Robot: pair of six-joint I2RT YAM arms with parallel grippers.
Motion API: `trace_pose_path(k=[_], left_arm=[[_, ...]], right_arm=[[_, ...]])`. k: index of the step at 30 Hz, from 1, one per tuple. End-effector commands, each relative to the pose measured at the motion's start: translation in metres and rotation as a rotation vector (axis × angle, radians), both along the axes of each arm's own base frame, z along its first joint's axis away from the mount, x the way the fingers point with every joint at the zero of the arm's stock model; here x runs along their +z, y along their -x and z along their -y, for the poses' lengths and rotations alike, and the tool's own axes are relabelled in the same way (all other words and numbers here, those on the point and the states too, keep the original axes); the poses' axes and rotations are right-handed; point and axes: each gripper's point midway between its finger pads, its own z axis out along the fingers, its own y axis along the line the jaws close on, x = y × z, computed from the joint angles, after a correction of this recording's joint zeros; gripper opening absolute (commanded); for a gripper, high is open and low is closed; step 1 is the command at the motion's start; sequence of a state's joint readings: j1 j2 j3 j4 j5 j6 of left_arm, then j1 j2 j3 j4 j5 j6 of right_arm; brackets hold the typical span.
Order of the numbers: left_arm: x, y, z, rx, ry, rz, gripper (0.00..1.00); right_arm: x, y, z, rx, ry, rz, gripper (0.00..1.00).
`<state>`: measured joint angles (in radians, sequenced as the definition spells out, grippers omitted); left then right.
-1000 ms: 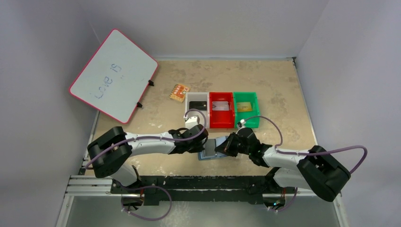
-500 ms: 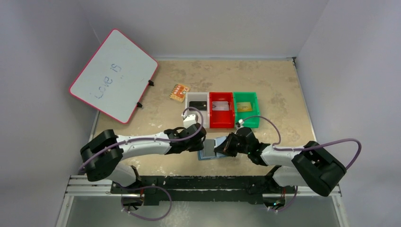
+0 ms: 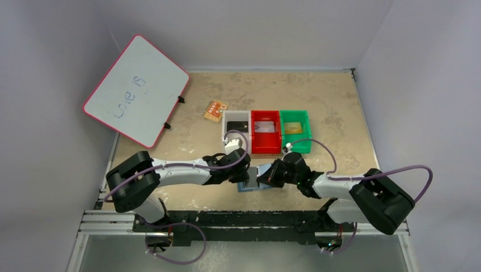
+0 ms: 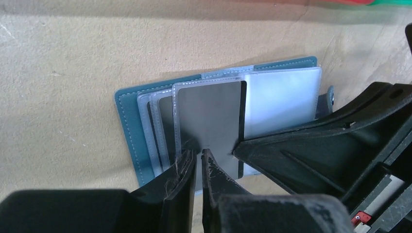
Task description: Take the credit cards out of the card holder
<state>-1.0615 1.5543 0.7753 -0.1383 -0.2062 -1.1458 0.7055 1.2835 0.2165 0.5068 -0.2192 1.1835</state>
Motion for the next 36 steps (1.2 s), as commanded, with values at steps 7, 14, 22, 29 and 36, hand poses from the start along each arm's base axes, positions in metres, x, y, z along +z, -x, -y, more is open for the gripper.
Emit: trace_pose_path(k=[7, 14, 22, 29, 36], left_arm=[[-0.032, 0.005, -0.045, 0.074, -0.199, -0.019, 0.02], [-0.040, 0.006, -0.062, 0.084, -0.284, -0.016, 0.00], [-0.047, 0.009, -0.063, 0.070, -0.298, -0.023, 0.00], [-0.049, 0.009, -0.065, 0.063, -0.321, -0.018, 0.00], [-0.049, 0.010, -0.063, 0.054, -0.326, -0.014, 0.00]], right_arm=[[-0.002, -0.001, 0.005, 0.001, 0.034, 0.009, 0.00], [0.005, -0.003, 0.005, -0.013, 0.005, 0.015, 0.00], [0.003, -0.004, 0.013, -0.039, 0.019, 0.011, 0.00], [0.002, -0.005, 0.019, -0.062, 0.037, 0.012, 0.01], [0.004, -0.006, 0.019, -0.063, 0.029, 0.016, 0.00]])
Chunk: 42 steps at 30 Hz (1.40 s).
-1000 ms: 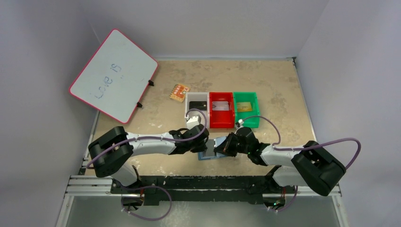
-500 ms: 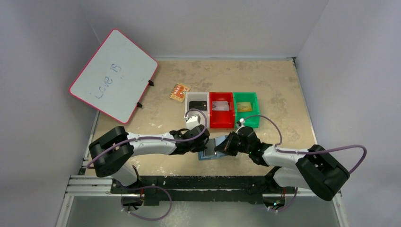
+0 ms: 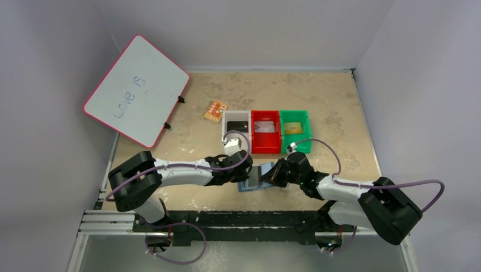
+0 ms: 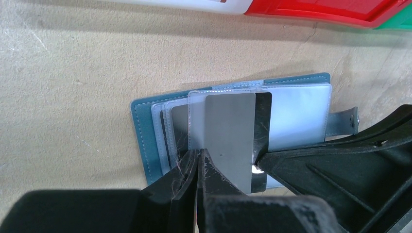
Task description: Take the credit cards out of the card holder
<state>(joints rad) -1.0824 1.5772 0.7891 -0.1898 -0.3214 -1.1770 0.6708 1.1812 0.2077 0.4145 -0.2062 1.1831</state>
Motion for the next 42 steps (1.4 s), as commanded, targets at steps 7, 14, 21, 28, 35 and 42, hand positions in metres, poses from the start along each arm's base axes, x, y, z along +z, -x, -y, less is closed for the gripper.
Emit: trace_pose_path(k=[7, 14, 21, 28, 35, 42], left_arm=[[-0.036, 0.016, -0.041, -0.055, -0.255, -0.047, 0.00], [-0.037, 0.017, -0.039, -0.074, -0.300, -0.038, 0.00], [-0.037, 0.018, -0.041, -0.072, -0.312, -0.034, 0.00], [-0.037, 0.018, -0.039, -0.071, -0.310, -0.033, 0.00], [-0.037, 0.017, -0.039, -0.068, -0.311, -0.032, 0.00], [-0.029, 0.015, -0.040, -0.056, -0.303, -0.008, 0.00]], right_arm=[[0.003, -0.004, -0.001, -0.004, -0.015, 0.019, 0.09], [0.004, -0.017, -0.002, -0.031, -0.037, 0.038, 0.19], [0.008, -0.028, 0.000, -0.022, -0.081, 0.077, 0.21], [0.010, -0.022, -0.013, 0.087, -0.115, 0.085, 0.17], [0.009, -0.012, -0.011, 0.098, -0.143, 0.079, 0.09], [-0.004, -0.017, 0.001, 0.035, -0.045, 0.033, 0.00]])
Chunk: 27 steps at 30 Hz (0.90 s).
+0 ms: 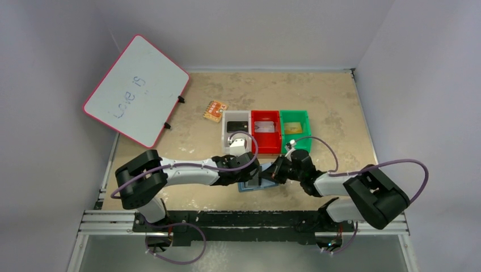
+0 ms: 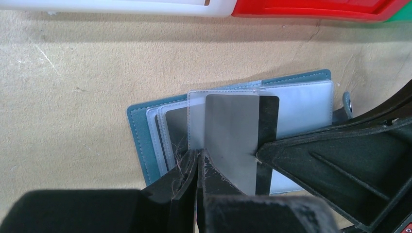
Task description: Take the credit cards out of the card holder
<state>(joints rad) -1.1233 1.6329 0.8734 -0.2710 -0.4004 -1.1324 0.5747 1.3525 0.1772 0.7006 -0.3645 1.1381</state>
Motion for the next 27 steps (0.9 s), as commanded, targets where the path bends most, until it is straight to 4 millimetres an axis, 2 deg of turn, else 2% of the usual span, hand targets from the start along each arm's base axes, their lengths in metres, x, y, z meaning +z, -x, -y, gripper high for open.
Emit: trace_pose_path(k=[1, 8, 19, 21, 27], left_arm=[[-0.028, 0.017, -0.046, -0.012, -0.204, -0.050, 0.00], [-0.031, 0.018, -0.046, -0.012, -0.192, -0.053, 0.00], [-0.016, 0.013, -0.033, -0.016, -0.115, -0.021, 0.00], [-0.008, 0.011, -0.031, -0.002, -0.082, 0.000, 0.06], [0.026, 0.003, -0.025, 0.028, 0.058, 0.083, 0.33]], right_arm=[[-0.007, -0.003, 0.010, -0.030, 0.078, -0.013, 0.00], [-0.008, -0.008, 0.029, -0.099, 0.182, -0.028, 0.00], [0.033, -0.015, 0.042, -0.143, 0.191, 0.102, 0.00], [0.040, -0.014, 0.039, -0.123, 0.174, 0.136, 0.00], [0.067, -0.015, 0.030, -0.063, 0.102, 0.274, 0.00]])
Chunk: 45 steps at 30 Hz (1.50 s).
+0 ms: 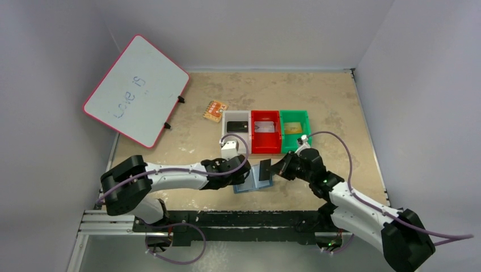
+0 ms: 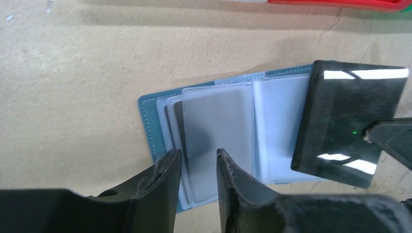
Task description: Take the credit cards out of the card holder
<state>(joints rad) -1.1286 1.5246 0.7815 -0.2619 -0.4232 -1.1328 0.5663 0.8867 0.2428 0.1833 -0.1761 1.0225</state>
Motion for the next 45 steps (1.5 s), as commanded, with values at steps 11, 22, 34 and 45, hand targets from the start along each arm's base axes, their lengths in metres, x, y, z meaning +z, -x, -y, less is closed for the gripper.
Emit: trace_pose_path(k=[11, 22, 34, 45], left_arm=[[0.087, -0.014, 0.000, -0.009, 0.217, 0.196, 0.58], [0.101, -0.042, -0.043, -0.027, 0.366, 0.218, 0.73], [0.141, -0.010, -0.007, -0.356, 0.702, 0.269, 0.67], [0.158, -0.008, -0.007, -0.548, 0.492, 0.315, 0.66]], right_arm=[[0.063, 0.001, -0.026, 0.224, -0.137, 0.377, 0.00], [0.067, 0.015, -0.048, 0.368, -0.253, 0.370, 0.00], [0.089, 0.022, -0.064, 0.498, -0.332, 0.432, 0.00], [0.100, 0.043, -0.073, 0.710, -0.353, 0.492, 0.00]])
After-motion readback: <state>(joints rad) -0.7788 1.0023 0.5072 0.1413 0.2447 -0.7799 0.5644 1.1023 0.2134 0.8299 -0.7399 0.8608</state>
